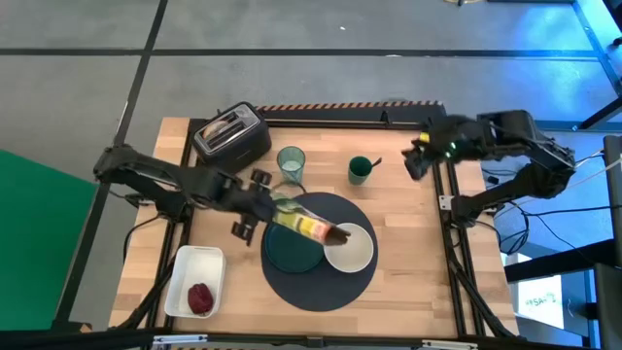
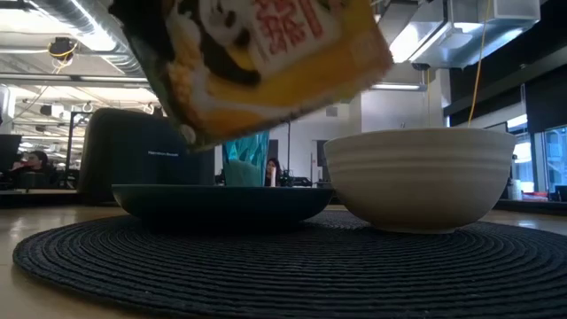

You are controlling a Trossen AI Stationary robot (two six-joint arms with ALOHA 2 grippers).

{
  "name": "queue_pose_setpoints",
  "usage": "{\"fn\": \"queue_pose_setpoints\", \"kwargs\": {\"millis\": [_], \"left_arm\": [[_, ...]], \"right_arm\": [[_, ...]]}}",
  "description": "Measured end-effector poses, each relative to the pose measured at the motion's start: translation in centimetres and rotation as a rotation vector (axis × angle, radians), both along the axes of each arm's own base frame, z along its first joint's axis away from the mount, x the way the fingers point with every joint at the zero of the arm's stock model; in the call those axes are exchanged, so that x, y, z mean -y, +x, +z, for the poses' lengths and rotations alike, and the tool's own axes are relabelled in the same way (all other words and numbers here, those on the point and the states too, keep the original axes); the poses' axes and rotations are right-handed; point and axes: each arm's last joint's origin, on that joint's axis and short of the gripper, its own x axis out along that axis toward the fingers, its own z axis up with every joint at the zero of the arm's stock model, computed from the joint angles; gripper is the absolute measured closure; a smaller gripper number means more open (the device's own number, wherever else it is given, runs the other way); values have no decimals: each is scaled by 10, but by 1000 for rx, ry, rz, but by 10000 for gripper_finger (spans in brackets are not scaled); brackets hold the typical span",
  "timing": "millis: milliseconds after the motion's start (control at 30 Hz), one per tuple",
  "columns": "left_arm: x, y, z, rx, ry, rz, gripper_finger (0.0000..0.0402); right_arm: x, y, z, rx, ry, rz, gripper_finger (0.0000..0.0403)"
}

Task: Arrange a breakfast setting
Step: Pour the cereal from the yellow cereal box into the white bowl

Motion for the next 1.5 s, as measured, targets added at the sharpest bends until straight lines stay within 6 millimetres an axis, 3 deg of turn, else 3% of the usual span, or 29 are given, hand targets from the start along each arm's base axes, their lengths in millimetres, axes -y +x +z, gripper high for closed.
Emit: {"fn": "queue_pose_setpoints", "kwargs": {"millis": [167,333,567,767,1167,1500], "left_arm": [[18,25,5,-41,170,-37,234],[33,39,13,-105,317,-111,234],[44,49,11,-189,459,-267,234],[42,51,9,-216,530,-286,234],[40,52,12,-259,708,-343,234],[41,56,14,-254,760,-379,234]], "right_arm": [[-21,-8,-6,1,-39,58,210],[-30,-10,-24,-48,-35,66,210],[-45,-8,-50,-102,18,63,210],[-60,-3,-64,-81,54,80,210],[-69,-1,-67,-34,82,70,210],[-70,0,-66,-22,87,70,210]]}}
